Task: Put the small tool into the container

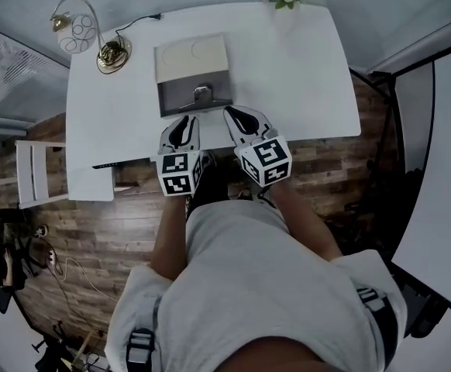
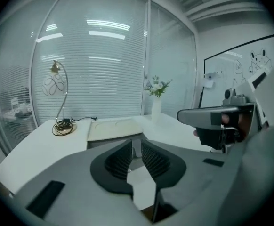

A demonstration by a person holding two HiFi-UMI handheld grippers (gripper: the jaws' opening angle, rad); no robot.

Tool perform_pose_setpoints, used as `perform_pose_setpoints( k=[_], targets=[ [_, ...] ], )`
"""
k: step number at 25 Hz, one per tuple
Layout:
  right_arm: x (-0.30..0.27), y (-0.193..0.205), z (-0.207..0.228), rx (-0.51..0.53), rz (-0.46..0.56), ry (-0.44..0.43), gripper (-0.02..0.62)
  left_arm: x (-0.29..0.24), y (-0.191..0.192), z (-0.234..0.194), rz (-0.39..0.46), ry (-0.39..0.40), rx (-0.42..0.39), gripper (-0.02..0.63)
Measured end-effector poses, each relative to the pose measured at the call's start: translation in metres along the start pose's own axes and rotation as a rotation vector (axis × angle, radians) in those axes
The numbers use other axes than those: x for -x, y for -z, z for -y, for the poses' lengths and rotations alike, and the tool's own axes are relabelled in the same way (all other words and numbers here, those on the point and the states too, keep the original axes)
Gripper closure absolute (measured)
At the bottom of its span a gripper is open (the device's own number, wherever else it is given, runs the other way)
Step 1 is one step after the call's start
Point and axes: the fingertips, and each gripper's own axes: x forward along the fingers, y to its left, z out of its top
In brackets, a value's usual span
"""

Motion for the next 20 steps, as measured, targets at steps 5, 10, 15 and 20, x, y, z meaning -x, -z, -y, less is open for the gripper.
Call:
perform_pose_setpoints(
  k=[5,10,15,20],
  targets=[
    [0.013,-0.036,-0.001,0.059,0.083,0.007,0.569,0.034,-0.043,-0.006,0.158,-0.065,0.019,0.561],
    [0.027,-0.076,0.003,0.112,0.146,0.046,0.569,0.06,-0.076,-0.005,0.26,-0.1,0.01,0.571],
    [0.044,-0.13,-0.01,0.142,0.254,0.039,0.569,0.086,-0.115,-0.01,0.34,-0.104,0.054,0.58],
    [0.051,-0.151,-0.016,0.169,0.292,0.03,0.569,0.102,-0.146,-0.011,0.405,-0.182,-0.081,0.583]
  ],
)
